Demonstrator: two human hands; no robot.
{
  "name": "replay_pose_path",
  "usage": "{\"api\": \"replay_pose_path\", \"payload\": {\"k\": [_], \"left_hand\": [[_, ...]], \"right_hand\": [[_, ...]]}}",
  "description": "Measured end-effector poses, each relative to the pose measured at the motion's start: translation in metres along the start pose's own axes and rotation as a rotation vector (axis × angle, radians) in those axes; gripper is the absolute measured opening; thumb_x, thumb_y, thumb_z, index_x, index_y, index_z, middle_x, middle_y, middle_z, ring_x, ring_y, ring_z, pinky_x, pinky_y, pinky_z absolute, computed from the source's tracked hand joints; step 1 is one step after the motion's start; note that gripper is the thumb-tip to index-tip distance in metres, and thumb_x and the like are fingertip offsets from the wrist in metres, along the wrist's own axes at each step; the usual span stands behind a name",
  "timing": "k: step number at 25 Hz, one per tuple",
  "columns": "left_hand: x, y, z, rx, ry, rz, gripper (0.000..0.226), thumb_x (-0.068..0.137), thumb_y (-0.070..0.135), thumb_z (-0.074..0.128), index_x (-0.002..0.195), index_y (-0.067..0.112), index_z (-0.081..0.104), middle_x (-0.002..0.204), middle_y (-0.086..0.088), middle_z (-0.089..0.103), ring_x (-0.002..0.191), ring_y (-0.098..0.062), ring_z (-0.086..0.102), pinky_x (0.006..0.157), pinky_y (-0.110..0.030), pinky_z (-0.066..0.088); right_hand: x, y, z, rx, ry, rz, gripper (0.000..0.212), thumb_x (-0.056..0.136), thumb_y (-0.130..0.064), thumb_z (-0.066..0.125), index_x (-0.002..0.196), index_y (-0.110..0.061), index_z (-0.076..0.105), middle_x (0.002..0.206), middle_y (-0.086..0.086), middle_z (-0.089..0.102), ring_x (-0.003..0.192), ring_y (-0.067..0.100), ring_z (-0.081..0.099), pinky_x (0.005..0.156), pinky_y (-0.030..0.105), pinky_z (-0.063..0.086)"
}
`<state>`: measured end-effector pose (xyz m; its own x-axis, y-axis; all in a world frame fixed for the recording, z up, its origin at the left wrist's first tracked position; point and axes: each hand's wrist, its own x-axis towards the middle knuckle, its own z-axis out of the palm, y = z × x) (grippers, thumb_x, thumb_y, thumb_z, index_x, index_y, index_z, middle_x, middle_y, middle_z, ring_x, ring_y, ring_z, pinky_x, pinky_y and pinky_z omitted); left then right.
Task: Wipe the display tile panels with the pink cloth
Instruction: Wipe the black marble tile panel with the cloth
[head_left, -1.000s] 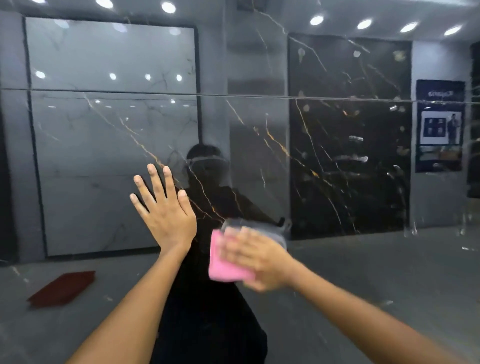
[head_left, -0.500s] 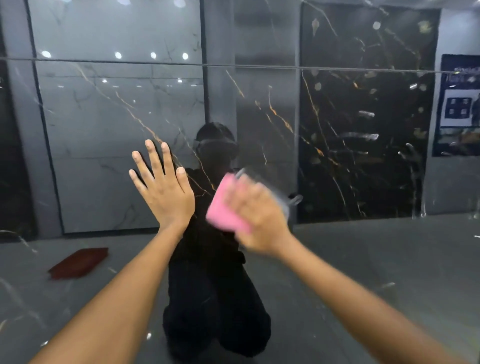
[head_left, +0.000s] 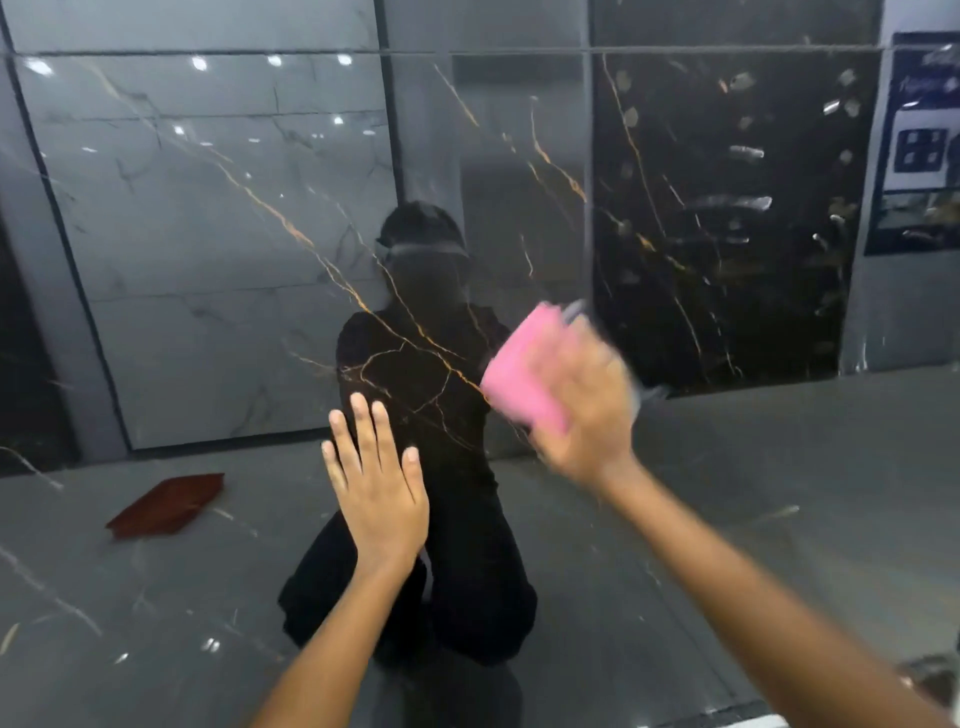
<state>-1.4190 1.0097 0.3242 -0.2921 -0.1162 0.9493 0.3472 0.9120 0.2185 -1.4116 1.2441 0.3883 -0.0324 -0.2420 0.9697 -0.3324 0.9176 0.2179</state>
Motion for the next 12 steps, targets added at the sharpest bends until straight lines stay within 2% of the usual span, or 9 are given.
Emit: {"api": "replay_pose_path", "payload": {"k": [1, 3, 4, 5, 6, 8, 9, 11, 12], "left_hand": [[-0.009, -0.004, 0.003, -0.004, -0.022, 0.017, 0.062, 0.101, 0.03, 0.03, 0.154, 0.007, 0.008, 0.164, 0.003, -0.01, 0.151, -0.022, -0.01, 0.122, -0.039, -0.006], [-0.017, -0.012, 0.003, -0.008, -0.067, 0.043, 0.063, 0.101, 0.032, 0.029, 0.154, 0.008, 0.006, 0.164, 0.004, -0.013, 0.151, -0.022, -0.011, 0.122, -0.037, -0.007], [-0.021, -0.015, 0.002, -0.009, -0.088, 0.061, 0.063, 0.102, 0.033, 0.029, 0.155, 0.01, 0.004, 0.163, 0.004, -0.014, 0.151, -0.021, -0.011, 0.122, -0.036, -0.008], [-0.026, -0.019, 0.0, -0.012, -0.102, 0.084, 0.063, 0.102, 0.034, 0.028, 0.156, 0.013, 0.002, 0.163, 0.004, -0.014, 0.151, -0.021, -0.011, 0.122, -0.036, -0.007], [-0.034, -0.023, 0.0, -0.016, -0.112, 0.111, 0.063, 0.103, 0.035, 0.027, 0.156, 0.017, -0.001, 0.164, 0.005, -0.014, 0.151, -0.02, -0.011, 0.122, -0.036, -0.007], [-0.054, -0.031, 0.001, -0.027, -0.129, 0.144, 0.06, 0.105, 0.037, 0.021, 0.157, 0.021, -0.005, 0.164, 0.005, -0.013, 0.151, -0.02, -0.011, 0.122, -0.036, -0.007], [-0.064, -0.034, 0.003, -0.027, -0.125, 0.145, 0.059, 0.106, 0.038, 0.018, 0.157, 0.021, -0.006, 0.164, 0.005, -0.013, 0.151, -0.02, -0.011, 0.122, -0.036, -0.007], [-0.074, -0.036, 0.01, -0.016, -0.098, 0.127, 0.057, 0.106, 0.037, 0.017, 0.157, 0.02, -0.005, 0.164, 0.005, -0.012, 0.151, -0.02, -0.01, 0.122, -0.038, -0.006], [-0.075, -0.037, 0.013, -0.012, -0.084, 0.12, 0.057, 0.106, 0.037, 0.017, 0.157, 0.02, -0.004, 0.164, 0.005, -0.012, 0.151, -0.02, -0.01, 0.123, -0.038, -0.005]], "right_hand": [[-0.051, -0.026, 0.007, -0.043, -0.189, -0.306, 0.066, 0.074, -0.03, 0.06, 0.139, -0.019, 0.05, 0.148, 0.011, 0.045, 0.14, 0.034, 0.035, 0.112, 0.051, 0.03], [-0.121, -0.058, 0.0, -0.139, -0.593, -0.843, 0.073, 0.075, -0.041, 0.064, 0.144, -0.029, 0.043, 0.155, -0.003, 0.035, 0.148, 0.029, 0.016, 0.121, 0.046, 0.007], [-0.129, -0.053, -0.004, -0.111, -0.696, -1.008, 0.075, 0.073, -0.042, 0.067, 0.143, -0.03, 0.044, 0.155, -0.006, 0.034, 0.148, 0.026, 0.013, 0.122, 0.043, 0.003], [-0.118, -0.04, -0.009, -0.053, -0.701, -1.094, 0.074, 0.072, -0.038, 0.07, 0.141, -0.029, 0.048, 0.152, -0.006, 0.039, 0.147, 0.024, 0.018, 0.121, 0.04, 0.006], [-0.094, -0.02, -0.016, -0.022, -0.621, -1.06, 0.07, 0.072, -0.033, 0.07, 0.139, -0.026, 0.051, 0.149, -0.002, 0.044, 0.142, 0.024, 0.026, 0.118, 0.04, 0.014], [-0.037, 0.032, -0.032, -0.093, -0.391, -0.685, 0.065, 0.075, -0.026, 0.065, 0.139, -0.026, 0.05, 0.141, 0.006, 0.051, 0.133, 0.028, 0.041, 0.11, 0.044, 0.03], [-0.02, 0.059, -0.039, -0.077, -0.244, -0.362, 0.067, 0.075, -0.024, 0.062, 0.14, -0.027, 0.047, 0.14, 0.01, 0.052, 0.131, 0.031, 0.044, 0.107, 0.047, 0.035], [-0.033, 0.074, -0.041, -0.048, -0.001, 0.277, 0.071, 0.074, -0.023, 0.057, 0.143, -0.025, 0.041, 0.148, 0.016, 0.04, 0.137, 0.036, 0.036, 0.105, 0.051, 0.036], [-0.068, 0.06, -0.031, -0.087, 0.015, 0.437, 0.072, 0.075, -0.026, 0.054, 0.145, -0.021, 0.036, 0.153, 0.016, 0.031, 0.14, 0.037, 0.029, 0.105, 0.051, 0.035]]}}
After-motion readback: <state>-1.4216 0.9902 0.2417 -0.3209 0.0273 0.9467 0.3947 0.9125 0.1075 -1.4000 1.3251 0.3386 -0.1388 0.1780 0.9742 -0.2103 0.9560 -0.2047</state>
